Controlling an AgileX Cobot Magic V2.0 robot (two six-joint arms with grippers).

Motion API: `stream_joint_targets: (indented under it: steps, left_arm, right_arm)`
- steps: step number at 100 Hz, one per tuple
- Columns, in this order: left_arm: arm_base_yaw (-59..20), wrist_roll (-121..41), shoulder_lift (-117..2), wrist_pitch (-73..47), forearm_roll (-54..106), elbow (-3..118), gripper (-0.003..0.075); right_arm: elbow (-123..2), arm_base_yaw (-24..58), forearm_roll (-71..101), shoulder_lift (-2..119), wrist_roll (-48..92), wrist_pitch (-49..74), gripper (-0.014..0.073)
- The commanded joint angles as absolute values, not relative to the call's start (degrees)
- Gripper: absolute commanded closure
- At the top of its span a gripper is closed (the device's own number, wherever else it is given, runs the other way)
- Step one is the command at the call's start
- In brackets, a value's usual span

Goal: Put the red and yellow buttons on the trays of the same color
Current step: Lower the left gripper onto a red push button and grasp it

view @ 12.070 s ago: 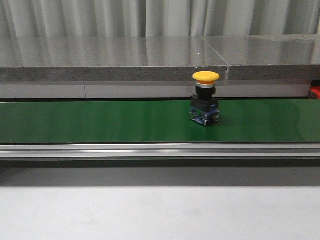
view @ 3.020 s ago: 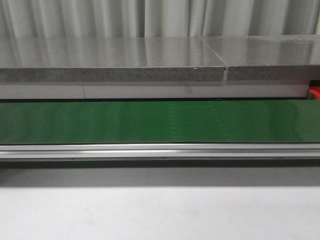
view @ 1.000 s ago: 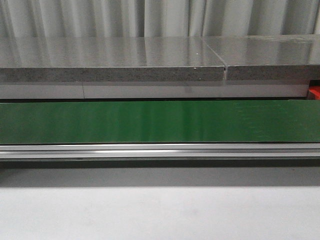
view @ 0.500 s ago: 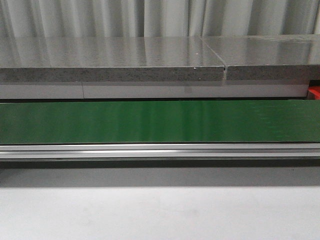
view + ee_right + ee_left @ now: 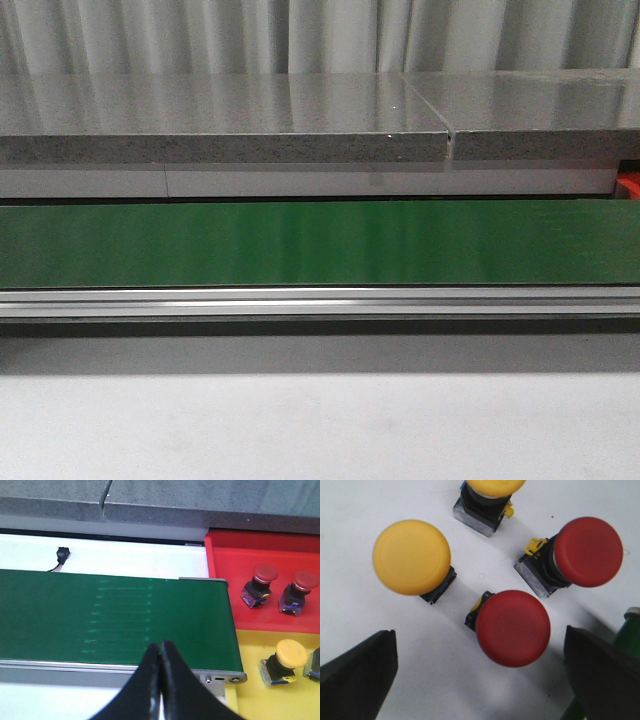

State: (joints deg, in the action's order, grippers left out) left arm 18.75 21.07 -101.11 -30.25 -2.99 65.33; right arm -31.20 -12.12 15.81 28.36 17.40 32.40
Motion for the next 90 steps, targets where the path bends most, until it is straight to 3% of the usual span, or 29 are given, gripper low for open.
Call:
stream_joint_targets:
  steps: [1,51,63,90]
  left_arm:
    - [18.95,20.34,-100.23,-29.19,-2.29,68.30,0.0059]
    - [18.95,18.86,-104.93,-29.51,-2.17,72.58,0.0071]
    - [18.95,18.87,-104.93,-29.51,-2.17,72.58,0.0162]
    - [18.95,18.87,-104.93,-29.17,-2.17,72.58,0.0484]
  right_arm:
    - [-32.71,-12.08,16.27,28.36,18.13,28.87,0.0661]
    - [-32.71,-12.08,16.27,28.36,18.13,28.87,0.0661]
    - [-32.71,-12.08,16.27,28.36,18.13,28.87,0.0661]
    - [-32.71,-12.08,16.27,28.36,18.13,28.87,0.0661]
